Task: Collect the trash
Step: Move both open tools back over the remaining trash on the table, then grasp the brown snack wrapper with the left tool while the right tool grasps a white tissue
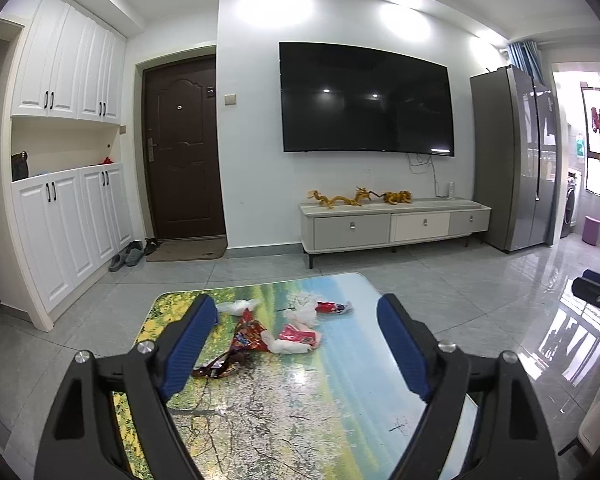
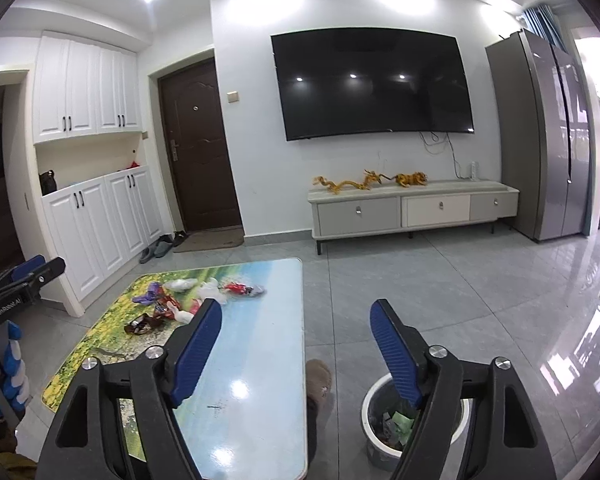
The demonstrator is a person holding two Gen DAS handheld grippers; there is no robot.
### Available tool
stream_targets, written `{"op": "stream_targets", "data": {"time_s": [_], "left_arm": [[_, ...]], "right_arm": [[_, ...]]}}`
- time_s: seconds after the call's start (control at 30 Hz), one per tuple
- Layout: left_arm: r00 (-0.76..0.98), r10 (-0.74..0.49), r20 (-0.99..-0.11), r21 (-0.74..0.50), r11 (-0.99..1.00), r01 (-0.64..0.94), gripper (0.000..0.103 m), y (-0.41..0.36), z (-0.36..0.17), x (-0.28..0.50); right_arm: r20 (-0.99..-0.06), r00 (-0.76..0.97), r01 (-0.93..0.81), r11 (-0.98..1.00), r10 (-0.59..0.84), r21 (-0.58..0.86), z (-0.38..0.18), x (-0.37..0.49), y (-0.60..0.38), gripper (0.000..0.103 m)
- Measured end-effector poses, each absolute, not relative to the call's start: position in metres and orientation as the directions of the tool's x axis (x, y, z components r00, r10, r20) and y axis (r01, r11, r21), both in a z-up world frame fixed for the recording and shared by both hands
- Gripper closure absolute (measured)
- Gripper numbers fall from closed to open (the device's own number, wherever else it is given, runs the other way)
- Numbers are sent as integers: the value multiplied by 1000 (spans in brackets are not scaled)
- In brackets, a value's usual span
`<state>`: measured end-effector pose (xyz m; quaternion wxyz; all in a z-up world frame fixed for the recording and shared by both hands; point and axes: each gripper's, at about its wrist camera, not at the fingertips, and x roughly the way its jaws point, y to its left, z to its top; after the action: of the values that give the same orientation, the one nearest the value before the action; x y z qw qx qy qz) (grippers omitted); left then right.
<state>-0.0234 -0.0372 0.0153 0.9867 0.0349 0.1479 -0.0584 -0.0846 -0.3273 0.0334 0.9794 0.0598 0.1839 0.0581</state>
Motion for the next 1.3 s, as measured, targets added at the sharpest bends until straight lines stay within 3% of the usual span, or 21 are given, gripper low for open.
{"op": "stream_targets", "data": {"time_s": [0.13,0.3,0.53,0.9,1.13,1.3], "left_arm": [[953,-74,-293,69,993,99,20,-31,14,-22],[957,-34,-287,91,994,62,20,-30,12,-18],[960,-18,-280,101,994,48,20,-25,9,-10],[932,-1,-361,69,997,28,20,22,-2,28],[886,32,-463,15,999,-28,20,96,-25,73],[834,-14,-552,27,999,34,20,115,-58,105]], "right_arm": [[-327,933,-115,985,152,130,40,-82,-321,8],[-301,937,-149,981,180,124,45,-71,-310,0],[-298,935,-169,980,193,104,44,-55,-295,0],[-264,938,-194,972,223,130,44,-21,-291,0],[-397,879,-230,964,263,130,26,37,-274,0],[-479,803,-323,934,355,151,3,83,-241,4]]}}
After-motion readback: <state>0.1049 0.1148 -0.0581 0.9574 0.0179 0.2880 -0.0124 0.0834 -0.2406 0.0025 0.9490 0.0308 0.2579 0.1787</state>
